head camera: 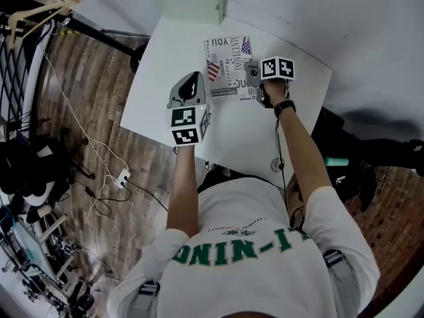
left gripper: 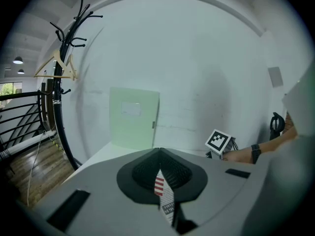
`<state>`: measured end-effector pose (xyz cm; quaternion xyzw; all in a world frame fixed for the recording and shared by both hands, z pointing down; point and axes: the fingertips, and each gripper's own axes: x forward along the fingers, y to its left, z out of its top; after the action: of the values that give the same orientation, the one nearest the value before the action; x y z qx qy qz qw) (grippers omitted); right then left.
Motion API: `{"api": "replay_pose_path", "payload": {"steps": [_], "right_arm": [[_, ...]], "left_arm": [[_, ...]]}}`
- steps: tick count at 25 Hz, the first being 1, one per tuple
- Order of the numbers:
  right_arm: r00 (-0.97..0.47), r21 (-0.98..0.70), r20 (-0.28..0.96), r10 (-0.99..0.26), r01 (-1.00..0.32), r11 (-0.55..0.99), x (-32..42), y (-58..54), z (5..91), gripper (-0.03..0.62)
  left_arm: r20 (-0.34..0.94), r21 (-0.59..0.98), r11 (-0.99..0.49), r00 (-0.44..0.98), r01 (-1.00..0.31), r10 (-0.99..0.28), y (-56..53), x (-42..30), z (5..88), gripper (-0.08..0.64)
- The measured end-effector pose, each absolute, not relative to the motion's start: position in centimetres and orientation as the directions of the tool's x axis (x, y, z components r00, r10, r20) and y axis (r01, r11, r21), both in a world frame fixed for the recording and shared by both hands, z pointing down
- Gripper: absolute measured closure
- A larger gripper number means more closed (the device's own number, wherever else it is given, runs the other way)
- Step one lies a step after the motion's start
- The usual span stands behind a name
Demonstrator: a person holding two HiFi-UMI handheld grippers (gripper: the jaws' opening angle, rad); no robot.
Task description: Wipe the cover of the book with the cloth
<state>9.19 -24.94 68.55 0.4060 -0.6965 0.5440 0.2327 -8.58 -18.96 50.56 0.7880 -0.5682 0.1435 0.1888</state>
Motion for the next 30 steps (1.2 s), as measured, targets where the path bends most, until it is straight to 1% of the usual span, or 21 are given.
{"api": "replay_pose_path", "payload": {"steps": [4,7,10,12,15,17,22,30], "right_arm": [[-0.552,-0.558,0.776,-0.306,-0.826,0.077,8.7,-25.1,68.4,0.561],[-0.612,-0.616,0.732,-0.3,-0.782,0.093,4.9,-25.0,67.1,0.561],[-0.665,-0.637,0.714,-0.22,-0.747,0.192,-0.6,-23.6,66.8,0.561],[-0.689,-0.652,0.705,-0.17,-0.723,0.227,-3.5,-22.4,67.0,0.561],[-0.704,-0.663,0.7,-0.117,-0.702,0.26,-6.4,-20.9,67.8,0.56],[-0.691,-0.647,0.715,-0.101,-0.71,0.277,-7.0,-20.4,68.5,0.561],[-0.661,-0.613,0.736,-0.146,-0.742,0.272,-4.5,-21.1,69.0,0.56],[-0.574,-0.554,0.778,-0.256,-0.819,0.153,6.7,-23.2,68.7,0.561]], "left_arm": [[0.435,0.128,-0.284,0.311,-0.95,-0.845,-18.7,-8.5,50.1,0.548],[0.441,0.125,-0.273,0.3,-0.954,-0.846,-18.4,-8.9,50.3,0.548],[0.449,0.117,-0.257,0.281,-0.959,-0.848,-18.1,-9.7,50.4,0.548],[0.453,0.109,-0.24,0.263,-0.965,-0.852,-17.8,-10.5,50.3,0.548],[0.459,0.099,-0.214,0.236,-0.972,-0.857,-17.5,-11.6,50.4,0.548],[0.462,0.094,-0.204,0.225,-0.974,-0.858,-17.3,-12.1,50.5,0.548],[0.466,0.094,-0.209,0.228,-0.973,-0.855,-17.2,-12.2,50.6,0.548],[0.444,0.11,-0.278,0.297,-0.954,-0.845,-18.1,-8.8,50.0,0.548]]}}
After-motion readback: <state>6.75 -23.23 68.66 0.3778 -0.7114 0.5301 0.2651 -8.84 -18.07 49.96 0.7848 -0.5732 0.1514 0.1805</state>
